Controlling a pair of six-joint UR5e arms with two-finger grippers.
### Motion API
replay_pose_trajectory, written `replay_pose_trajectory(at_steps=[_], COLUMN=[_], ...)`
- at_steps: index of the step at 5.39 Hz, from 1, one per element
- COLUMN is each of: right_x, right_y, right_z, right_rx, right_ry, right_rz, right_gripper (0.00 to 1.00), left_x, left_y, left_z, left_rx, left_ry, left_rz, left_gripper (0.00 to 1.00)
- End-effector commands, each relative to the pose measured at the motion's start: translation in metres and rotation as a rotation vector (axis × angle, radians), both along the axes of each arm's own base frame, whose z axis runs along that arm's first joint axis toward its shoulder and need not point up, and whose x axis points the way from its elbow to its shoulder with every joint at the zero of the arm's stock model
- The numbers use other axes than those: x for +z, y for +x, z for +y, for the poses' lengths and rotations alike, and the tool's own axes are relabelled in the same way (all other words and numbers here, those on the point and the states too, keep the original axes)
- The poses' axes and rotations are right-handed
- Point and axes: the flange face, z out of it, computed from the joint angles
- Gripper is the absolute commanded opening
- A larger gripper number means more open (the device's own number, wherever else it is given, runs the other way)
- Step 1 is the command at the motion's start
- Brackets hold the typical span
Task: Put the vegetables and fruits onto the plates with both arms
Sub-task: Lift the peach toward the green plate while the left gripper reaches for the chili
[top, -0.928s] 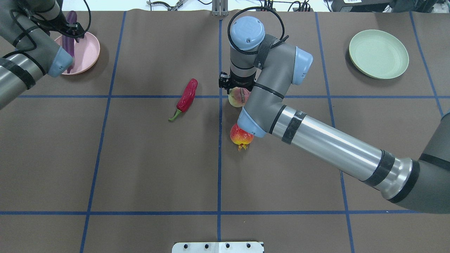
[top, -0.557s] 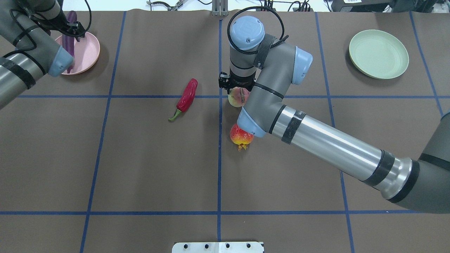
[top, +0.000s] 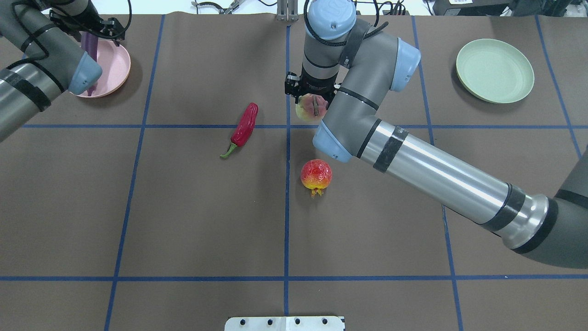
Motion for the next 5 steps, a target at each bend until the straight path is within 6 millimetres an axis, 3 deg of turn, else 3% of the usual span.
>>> replay_pose_trajectory(at_steps=[1, 2, 3, 5], right_x=[0.008, 0.031, 0.054, 0.098], right_y=[0.057, 0.097, 0.134, 0.188], right_z=[-0.031, -0.052, -0.068, -0.088], right_rx=[0.058, 0.100, 0.077, 0.032], right_ry=[0.001, -0.021, 0.027, 0.076], right_rz=[-0.009, 0.000, 0.025, 0.064], right_gripper=[0.00, 0.00, 0.00, 0.00], left_x=[-0.093, -0.146, -0.165, -0.176], left_y=[0.064, 0.146, 0.197, 0.260], left_z=[0.041, 0.076, 0.104, 0.128], left_rx=[0.033, 0.070, 0.090, 0.113], left_ry=[-0.070, -0.101, -0.083, -0.047], left_rz=[0.218, 0.263, 0.252, 0.208], left_gripper=[1.00, 1.00, 1.00, 1.00])
